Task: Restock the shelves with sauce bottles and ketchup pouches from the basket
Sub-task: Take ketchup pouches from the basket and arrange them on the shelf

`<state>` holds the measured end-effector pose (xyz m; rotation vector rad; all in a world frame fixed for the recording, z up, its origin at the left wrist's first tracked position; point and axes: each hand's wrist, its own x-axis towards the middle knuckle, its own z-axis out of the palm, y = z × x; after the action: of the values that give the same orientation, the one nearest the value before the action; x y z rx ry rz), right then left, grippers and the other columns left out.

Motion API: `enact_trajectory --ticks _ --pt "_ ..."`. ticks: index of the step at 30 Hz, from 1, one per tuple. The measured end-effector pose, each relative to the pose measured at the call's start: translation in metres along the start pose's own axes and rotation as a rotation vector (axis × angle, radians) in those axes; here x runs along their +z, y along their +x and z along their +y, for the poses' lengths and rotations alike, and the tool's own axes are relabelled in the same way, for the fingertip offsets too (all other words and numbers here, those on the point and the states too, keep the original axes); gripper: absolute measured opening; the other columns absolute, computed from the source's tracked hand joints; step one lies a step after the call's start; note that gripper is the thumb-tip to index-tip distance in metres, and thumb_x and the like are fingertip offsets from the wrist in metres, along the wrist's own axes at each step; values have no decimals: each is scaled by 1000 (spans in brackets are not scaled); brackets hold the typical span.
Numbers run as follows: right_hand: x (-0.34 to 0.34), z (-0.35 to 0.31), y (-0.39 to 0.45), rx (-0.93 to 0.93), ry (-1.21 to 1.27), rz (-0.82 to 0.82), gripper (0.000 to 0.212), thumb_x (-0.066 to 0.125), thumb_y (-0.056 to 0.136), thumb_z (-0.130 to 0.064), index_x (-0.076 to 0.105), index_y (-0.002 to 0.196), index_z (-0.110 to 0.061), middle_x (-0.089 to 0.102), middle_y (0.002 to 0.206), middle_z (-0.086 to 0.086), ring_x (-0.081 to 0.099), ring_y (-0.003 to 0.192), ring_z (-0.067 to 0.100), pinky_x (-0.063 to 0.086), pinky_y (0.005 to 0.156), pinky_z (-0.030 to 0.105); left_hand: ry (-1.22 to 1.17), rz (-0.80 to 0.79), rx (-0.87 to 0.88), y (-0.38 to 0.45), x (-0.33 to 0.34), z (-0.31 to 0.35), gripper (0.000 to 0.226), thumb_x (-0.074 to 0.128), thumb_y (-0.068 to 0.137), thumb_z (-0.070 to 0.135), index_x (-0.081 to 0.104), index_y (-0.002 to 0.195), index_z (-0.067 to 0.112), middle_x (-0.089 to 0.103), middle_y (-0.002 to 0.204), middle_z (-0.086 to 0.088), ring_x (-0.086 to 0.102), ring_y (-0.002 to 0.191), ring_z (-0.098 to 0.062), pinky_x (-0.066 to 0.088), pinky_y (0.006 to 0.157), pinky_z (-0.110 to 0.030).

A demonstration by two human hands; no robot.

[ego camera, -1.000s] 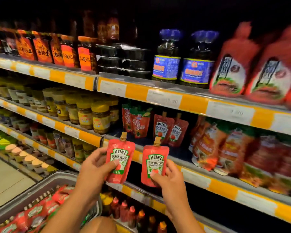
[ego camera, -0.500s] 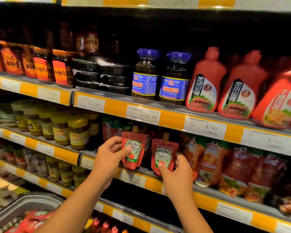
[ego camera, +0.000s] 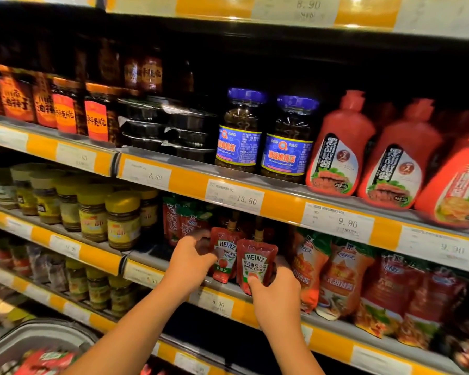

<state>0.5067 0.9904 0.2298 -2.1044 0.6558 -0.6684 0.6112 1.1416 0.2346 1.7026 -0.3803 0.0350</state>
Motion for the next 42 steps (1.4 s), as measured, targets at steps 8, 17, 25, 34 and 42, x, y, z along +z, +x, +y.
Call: enact_trajectory --ticks 8,17,25,34,42 --pt "7 -2 4 29 -111 -5 29 73 92 -32 49 78 -22 60 78 -4 60 63 12 40 47 26 251 79 -14 -5 6 -2 40 80 87 21 64 124 18 71 108 4 67 101 -16 60 89 -41" --pt "10 1 4 48 -121 47 27 67 95 -20 45 82 -23 55 83 -4 56 67 11 38 49 24 511 91 19 -11 6 -5 27 81 87 35 63 100 19 66 96 7 64 85 -13 60 78 -41" --pt "16 -9 14 69 -168 -13 67 63 93 -11 33 152 -17 64 92 6 64 77 24 44 52 30 639 62 -48 4 10 -9 30 79 88 33 69 97 6 71 85 -7 69 78 -26 61 71 -47" --pt "20 -17 30 112 -202 -49 75 61 91 -3 27 156 -21 59 130 14 63 113 34 57 81 35 824 25 -77 17 20 -12 21 72 93 27 71 106 12 71 96 -7 67 85 -28 59 75 -37" --pt "23 -22 46 125 -350 -109 55 62 92 -10 39 141 -18 62 126 9 64 111 28 53 84 30 1005 -73 -153 28 26 -10 24 59 99 23 67 120 15 72 112 -8 69 101 -30 58 80 -35"
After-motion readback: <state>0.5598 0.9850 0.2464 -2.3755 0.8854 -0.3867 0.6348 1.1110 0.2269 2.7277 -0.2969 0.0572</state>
